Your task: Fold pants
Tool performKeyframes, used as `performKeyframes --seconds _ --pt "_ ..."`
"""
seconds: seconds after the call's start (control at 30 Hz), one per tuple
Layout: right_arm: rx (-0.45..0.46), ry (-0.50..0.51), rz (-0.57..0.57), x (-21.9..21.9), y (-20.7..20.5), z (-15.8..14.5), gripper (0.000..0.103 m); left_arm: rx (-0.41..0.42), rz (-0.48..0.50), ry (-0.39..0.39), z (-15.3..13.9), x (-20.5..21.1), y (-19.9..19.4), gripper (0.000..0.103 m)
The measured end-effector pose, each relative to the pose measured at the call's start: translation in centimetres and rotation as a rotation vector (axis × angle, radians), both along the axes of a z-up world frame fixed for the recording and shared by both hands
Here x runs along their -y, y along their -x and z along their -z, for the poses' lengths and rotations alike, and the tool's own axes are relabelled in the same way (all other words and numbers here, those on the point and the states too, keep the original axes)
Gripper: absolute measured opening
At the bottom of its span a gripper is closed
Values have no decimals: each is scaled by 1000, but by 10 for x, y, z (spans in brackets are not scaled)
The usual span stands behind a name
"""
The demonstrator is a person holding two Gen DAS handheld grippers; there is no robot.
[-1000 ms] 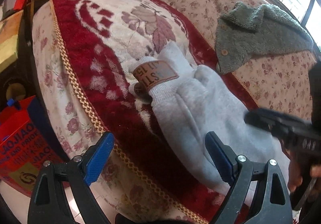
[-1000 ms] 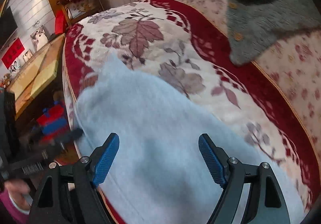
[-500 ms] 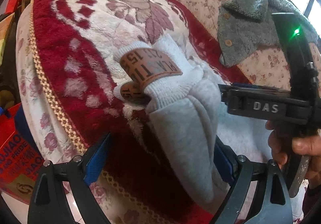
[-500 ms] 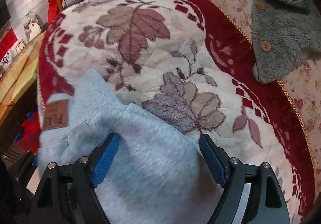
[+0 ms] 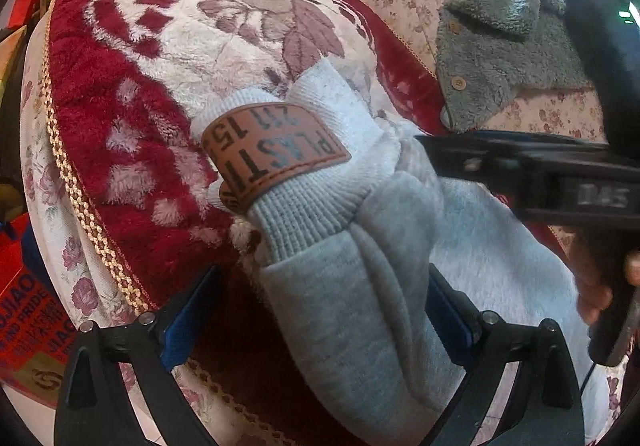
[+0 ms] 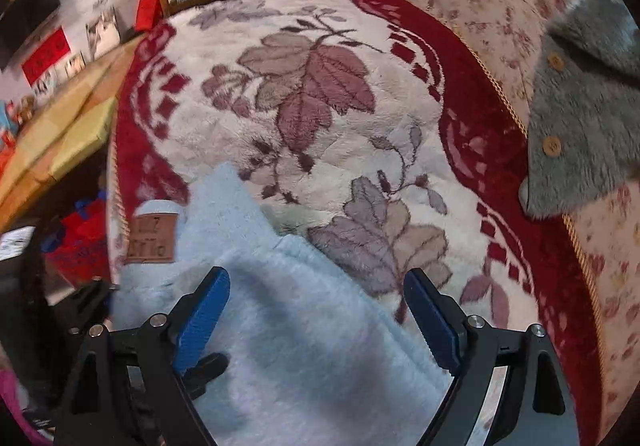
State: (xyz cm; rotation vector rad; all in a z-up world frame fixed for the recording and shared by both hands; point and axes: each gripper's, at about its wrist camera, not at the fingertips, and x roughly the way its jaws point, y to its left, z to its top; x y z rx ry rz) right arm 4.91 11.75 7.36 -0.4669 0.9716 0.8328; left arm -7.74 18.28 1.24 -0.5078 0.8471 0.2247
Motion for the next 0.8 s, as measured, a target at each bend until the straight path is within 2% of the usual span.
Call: performKeyframes --seconds 0.2,0.33,0.5,0.63,0.67,0.73,0.8 --pt "-160 -52 -65 -3 -24 23 93 -7 -4 22 4 -3 -3 100" --pt "-206 -71 -75 0 -33 29 96 -4 -16 42 7 -5 -8 102" --pt "-180 -91 -87 2 -28 29 96 2 -40 51 8 -4 -15 103" --pt "-287 -117 -66 6 -38 30 96 16 -42 66 7 -7 -13 103" --pt "-289 -118 -65 7 -39 28 96 20 -41 75 7 -8 -12 103" --pt "-234 -106 -78 8 -35 20 96 26 -37 82 8 -10 -10 103" --pt "-195 -97 -96 8 -29 12 96 20 -43 63 7 -8 -11 103"
